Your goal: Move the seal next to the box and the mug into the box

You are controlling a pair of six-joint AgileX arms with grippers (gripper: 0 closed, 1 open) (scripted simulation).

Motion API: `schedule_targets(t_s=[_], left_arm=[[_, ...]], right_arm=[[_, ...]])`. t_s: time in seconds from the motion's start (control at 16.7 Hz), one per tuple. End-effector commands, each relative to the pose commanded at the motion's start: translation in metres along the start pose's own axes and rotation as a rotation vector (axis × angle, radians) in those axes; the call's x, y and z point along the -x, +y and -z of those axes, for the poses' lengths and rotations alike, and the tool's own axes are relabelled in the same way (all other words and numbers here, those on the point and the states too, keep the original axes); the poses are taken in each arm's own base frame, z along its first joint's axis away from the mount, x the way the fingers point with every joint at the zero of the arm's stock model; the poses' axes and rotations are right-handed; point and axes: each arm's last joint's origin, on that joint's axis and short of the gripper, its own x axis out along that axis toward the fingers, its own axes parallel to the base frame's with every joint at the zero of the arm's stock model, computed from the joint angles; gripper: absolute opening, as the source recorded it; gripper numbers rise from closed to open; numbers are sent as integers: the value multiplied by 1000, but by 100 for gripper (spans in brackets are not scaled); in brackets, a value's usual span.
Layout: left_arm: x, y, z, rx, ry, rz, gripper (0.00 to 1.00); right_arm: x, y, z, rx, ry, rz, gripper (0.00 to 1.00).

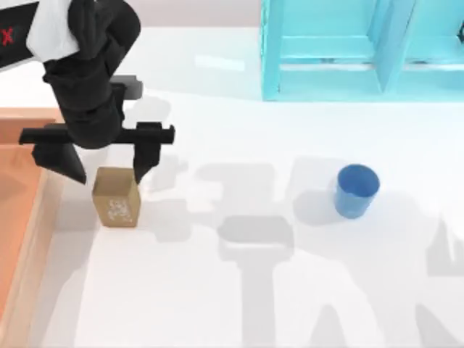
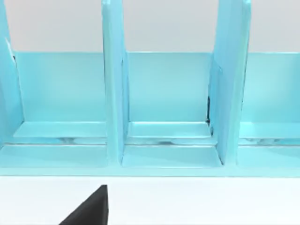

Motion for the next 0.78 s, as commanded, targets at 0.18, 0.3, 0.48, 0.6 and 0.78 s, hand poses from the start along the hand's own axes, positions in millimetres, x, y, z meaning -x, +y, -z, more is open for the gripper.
schedule_targets(t_s=[0.18,0.3,0.48,0.6,0.78], left_arm=[[0,0,0,0,0,0,100],[0,0,0,0,0,0,100],[0,0,0,0,0,0,100],[1,-1,0,-3,1,0,100],[17,-3,-3,-5,5,-2,100]], right_arm=[[0,0,0,0,0,0,100],[0,0,0,0,0,0,100],[0,0,0,0,0,0,100],[0,0,0,0,0,0,100],[0,0,0,0,0,0,100]])
